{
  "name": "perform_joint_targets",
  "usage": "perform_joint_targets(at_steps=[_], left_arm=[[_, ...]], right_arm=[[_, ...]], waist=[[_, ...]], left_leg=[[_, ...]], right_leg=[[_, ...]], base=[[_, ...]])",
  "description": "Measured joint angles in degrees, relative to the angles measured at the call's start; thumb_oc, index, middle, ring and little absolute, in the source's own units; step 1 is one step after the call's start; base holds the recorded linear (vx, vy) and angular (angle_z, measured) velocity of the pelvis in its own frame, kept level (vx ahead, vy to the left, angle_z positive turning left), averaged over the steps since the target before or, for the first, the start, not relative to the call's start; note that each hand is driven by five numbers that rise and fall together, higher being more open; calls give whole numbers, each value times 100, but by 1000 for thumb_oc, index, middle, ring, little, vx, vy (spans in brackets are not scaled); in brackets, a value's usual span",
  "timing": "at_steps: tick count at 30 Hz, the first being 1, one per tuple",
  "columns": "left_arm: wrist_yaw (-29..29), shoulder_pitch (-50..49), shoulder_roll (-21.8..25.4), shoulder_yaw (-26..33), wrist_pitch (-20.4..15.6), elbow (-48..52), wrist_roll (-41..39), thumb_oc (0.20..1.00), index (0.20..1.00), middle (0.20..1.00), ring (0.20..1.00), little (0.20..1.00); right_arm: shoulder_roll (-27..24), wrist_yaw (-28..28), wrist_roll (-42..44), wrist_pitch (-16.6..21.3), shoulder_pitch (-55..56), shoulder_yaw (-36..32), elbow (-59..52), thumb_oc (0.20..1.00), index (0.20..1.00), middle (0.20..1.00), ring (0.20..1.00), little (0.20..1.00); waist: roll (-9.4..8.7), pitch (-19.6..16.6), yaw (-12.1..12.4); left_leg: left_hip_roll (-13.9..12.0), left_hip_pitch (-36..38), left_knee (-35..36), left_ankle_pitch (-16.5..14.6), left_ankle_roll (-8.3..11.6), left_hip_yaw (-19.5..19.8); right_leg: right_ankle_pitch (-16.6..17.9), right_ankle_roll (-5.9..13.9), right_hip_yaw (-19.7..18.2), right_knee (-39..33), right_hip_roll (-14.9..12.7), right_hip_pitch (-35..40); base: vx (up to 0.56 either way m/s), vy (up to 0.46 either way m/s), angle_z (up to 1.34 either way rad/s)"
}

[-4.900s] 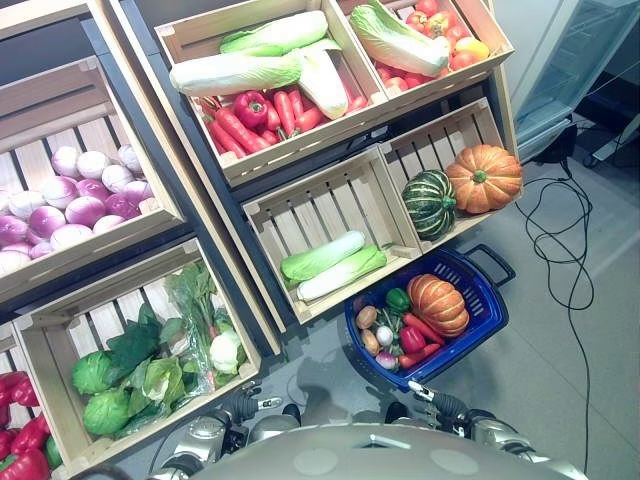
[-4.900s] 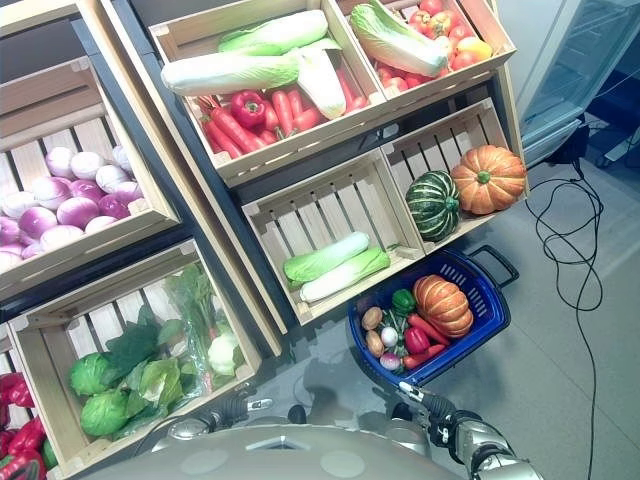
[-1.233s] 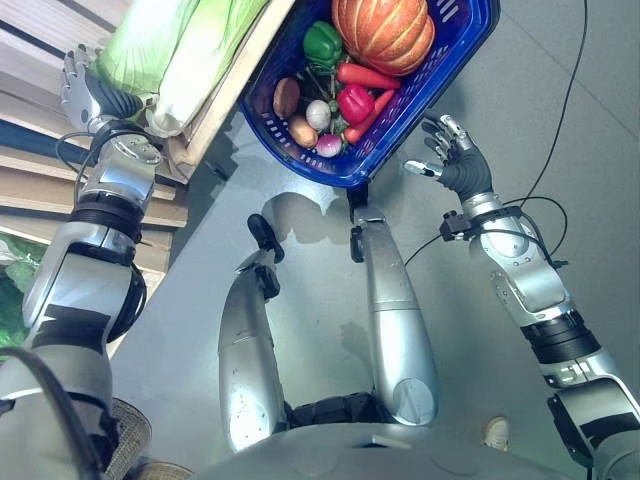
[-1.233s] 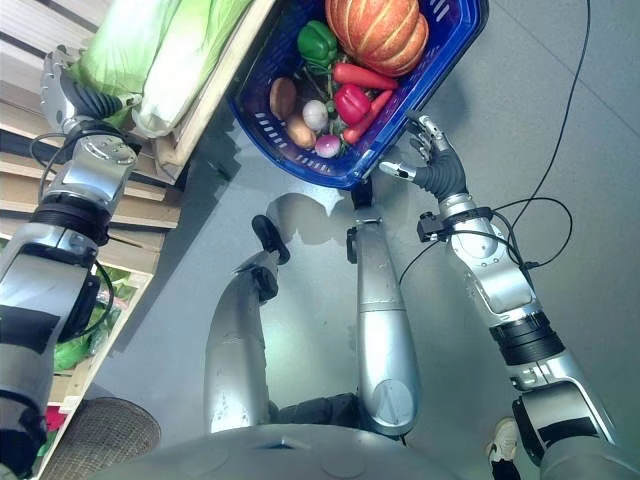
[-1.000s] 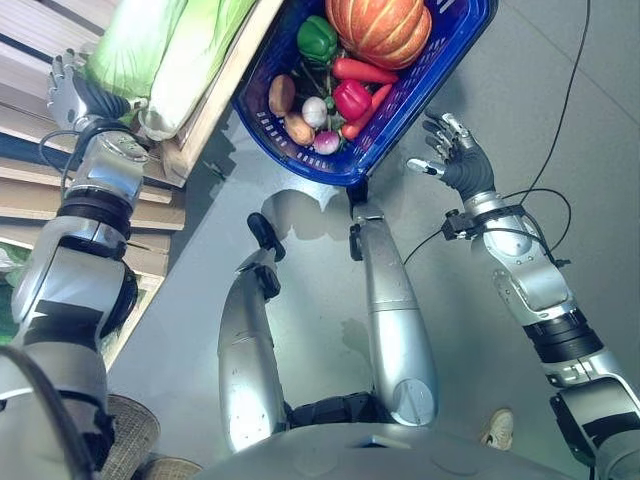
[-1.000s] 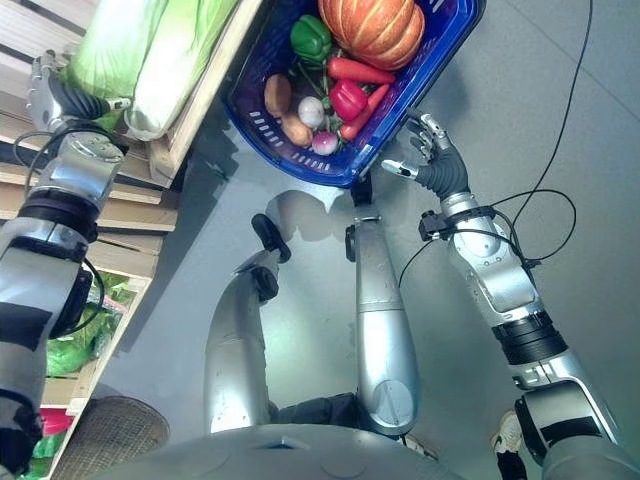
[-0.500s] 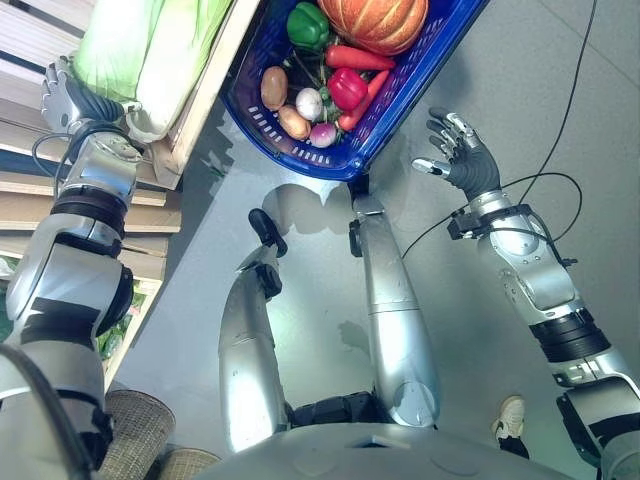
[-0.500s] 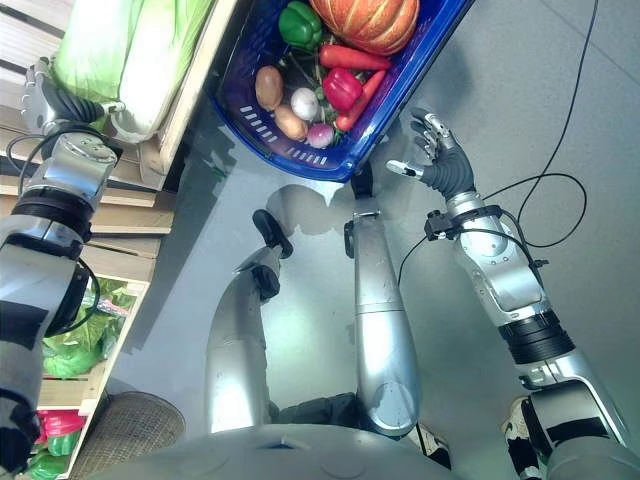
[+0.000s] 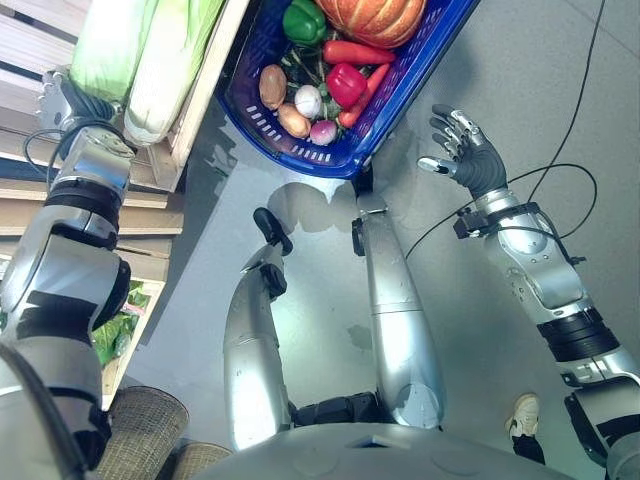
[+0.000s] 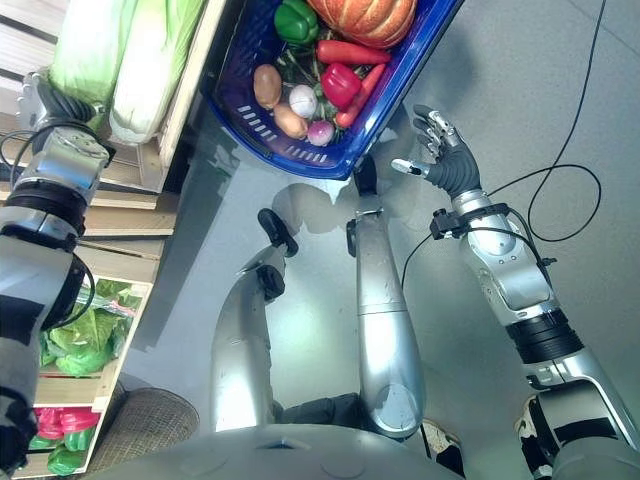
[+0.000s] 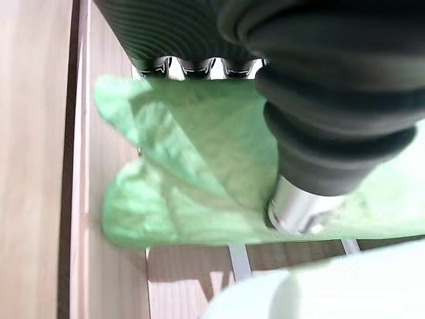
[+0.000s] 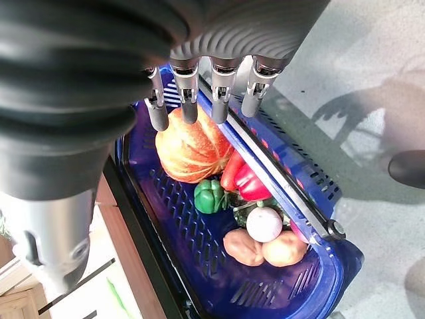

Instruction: Pick up fruits and vegetables into the basket

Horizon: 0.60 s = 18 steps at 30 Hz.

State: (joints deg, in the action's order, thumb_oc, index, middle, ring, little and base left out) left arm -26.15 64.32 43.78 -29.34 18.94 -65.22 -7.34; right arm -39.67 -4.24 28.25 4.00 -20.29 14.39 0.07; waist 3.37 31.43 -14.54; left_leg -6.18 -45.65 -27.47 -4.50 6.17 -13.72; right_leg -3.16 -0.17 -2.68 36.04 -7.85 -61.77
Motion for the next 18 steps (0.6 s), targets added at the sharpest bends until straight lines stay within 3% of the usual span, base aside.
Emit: perform_joint_targets(at_steps=[12,18], left_arm=[[85,-426,-143,272,-207,167,-431,200,200,200,200,200],[34,-1085,-164,757,-796,861,-639,200,200,200,200,200]], right_arm=[[8,-9,-11,7,41,-14,-75,1000,1000,1000,1000,1000],[19,-28,-21,5,337,-137,-309,1000,1000,1000,1000,1000]], waist=[[1,1,0],[1,1,40]], left_leg=[[26,341,95,10,1,21],[29,618,291,123,30,79]], right_leg=[[23,-35,48,-32,-40,353],[1,-6,170,-141,-45,643]], base=[[-4,-4,1],[-29,-53,5]])
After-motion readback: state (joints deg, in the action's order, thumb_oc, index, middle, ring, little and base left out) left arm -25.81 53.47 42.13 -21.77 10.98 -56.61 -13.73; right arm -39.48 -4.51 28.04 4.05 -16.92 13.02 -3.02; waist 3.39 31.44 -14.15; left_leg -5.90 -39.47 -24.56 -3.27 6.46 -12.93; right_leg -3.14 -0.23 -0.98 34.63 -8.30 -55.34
